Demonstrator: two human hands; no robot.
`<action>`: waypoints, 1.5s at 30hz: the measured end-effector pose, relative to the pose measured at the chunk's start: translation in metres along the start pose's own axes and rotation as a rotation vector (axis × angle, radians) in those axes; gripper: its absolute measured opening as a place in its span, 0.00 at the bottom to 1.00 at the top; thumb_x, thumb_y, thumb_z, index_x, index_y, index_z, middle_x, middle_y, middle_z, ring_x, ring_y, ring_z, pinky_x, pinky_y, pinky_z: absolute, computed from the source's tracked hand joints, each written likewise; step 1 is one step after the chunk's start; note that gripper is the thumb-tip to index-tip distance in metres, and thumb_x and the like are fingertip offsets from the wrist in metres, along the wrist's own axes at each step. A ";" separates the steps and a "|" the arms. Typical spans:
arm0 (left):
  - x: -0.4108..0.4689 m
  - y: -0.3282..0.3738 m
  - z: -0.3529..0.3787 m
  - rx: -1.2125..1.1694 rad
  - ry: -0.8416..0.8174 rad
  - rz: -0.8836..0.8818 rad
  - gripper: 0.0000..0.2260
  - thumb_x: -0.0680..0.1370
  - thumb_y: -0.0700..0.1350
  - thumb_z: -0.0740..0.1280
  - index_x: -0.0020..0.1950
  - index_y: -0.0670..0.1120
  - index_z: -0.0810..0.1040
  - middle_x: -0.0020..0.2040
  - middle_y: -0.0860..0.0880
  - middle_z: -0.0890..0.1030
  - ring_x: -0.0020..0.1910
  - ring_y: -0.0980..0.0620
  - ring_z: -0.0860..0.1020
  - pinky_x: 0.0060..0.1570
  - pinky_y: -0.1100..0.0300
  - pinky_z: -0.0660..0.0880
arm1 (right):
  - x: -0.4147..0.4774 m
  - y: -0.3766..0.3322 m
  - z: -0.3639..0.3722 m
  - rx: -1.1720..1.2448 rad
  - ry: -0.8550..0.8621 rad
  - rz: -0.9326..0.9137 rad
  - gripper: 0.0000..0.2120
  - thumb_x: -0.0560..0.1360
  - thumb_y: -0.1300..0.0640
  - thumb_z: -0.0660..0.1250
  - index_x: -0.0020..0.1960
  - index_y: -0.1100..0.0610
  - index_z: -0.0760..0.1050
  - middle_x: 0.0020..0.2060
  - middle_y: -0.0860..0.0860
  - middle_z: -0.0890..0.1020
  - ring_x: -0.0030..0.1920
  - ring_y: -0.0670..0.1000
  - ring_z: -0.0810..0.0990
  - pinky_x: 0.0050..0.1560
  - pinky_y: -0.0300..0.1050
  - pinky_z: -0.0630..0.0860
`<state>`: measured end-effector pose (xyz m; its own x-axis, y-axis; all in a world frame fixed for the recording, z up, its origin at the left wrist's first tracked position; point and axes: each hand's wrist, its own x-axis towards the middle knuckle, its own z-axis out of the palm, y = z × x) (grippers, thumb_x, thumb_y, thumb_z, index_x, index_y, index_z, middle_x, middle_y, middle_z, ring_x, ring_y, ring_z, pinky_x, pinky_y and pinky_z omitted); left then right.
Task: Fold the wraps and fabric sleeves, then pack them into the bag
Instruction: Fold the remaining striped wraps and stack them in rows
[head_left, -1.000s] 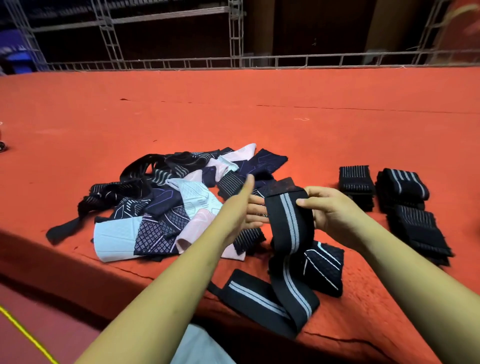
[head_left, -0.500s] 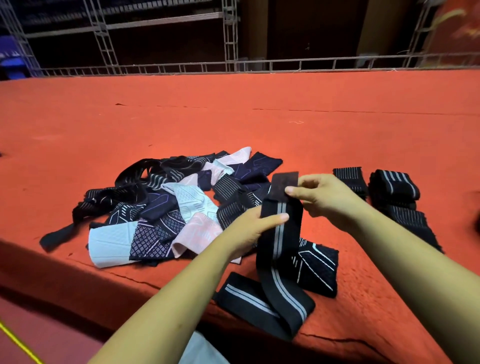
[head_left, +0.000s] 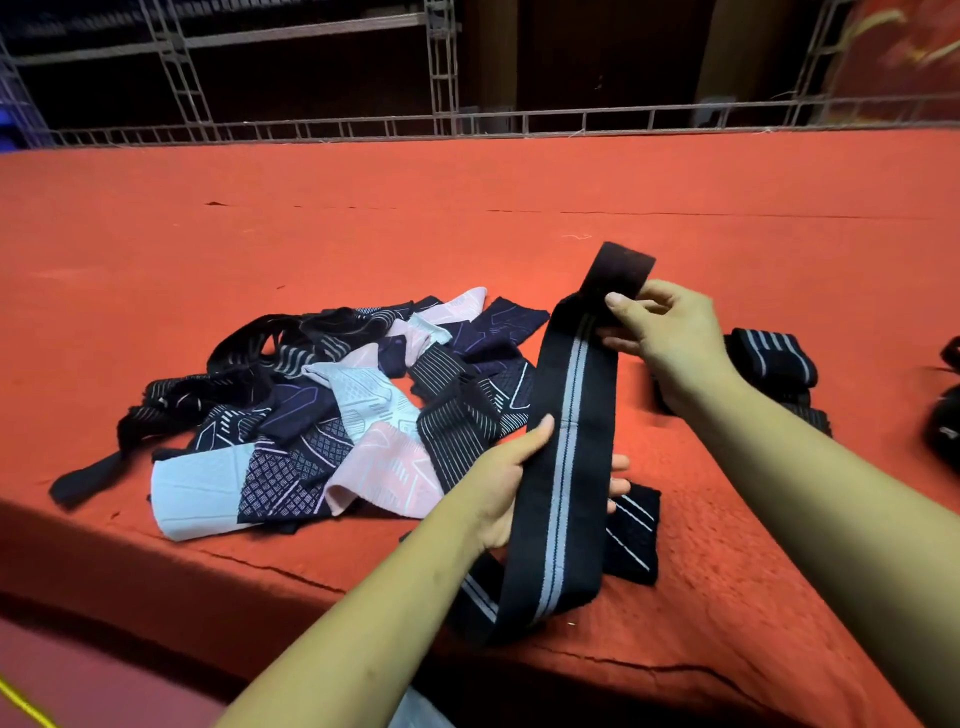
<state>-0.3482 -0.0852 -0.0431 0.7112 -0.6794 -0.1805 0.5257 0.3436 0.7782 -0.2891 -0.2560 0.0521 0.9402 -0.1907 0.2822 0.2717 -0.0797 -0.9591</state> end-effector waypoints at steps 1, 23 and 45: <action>0.002 -0.001 -0.001 -0.025 0.036 -0.002 0.33 0.80 0.62 0.53 0.63 0.35 0.78 0.58 0.39 0.82 0.53 0.44 0.83 0.52 0.52 0.80 | -0.005 0.002 0.001 -0.012 -0.015 -0.026 0.03 0.78 0.63 0.68 0.51 0.60 0.79 0.41 0.60 0.82 0.38 0.52 0.84 0.44 0.45 0.83; 0.013 -0.007 -0.006 -0.109 0.262 0.140 0.26 0.79 0.59 0.64 0.68 0.40 0.76 0.63 0.32 0.77 0.59 0.34 0.79 0.61 0.39 0.75 | -0.067 0.057 -0.016 -0.642 -0.575 -0.292 0.25 0.74 0.74 0.61 0.61 0.51 0.82 0.74 0.48 0.66 0.68 0.44 0.71 0.59 0.26 0.70; 0.008 -0.012 0.015 -0.046 0.201 -0.096 0.29 0.81 0.58 0.58 0.56 0.32 0.80 0.52 0.32 0.83 0.48 0.38 0.84 0.49 0.49 0.82 | -0.030 -0.003 -0.010 -0.506 -0.198 -0.255 0.12 0.71 0.62 0.74 0.40 0.47 0.76 0.33 0.42 0.80 0.33 0.36 0.75 0.38 0.33 0.69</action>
<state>-0.3554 -0.1043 -0.0447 0.7332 -0.5693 -0.3720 0.6129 0.3161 0.7242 -0.3201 -0.2598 0.0466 0.8919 0.0772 0.4456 0.4075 -0.5645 -0.7178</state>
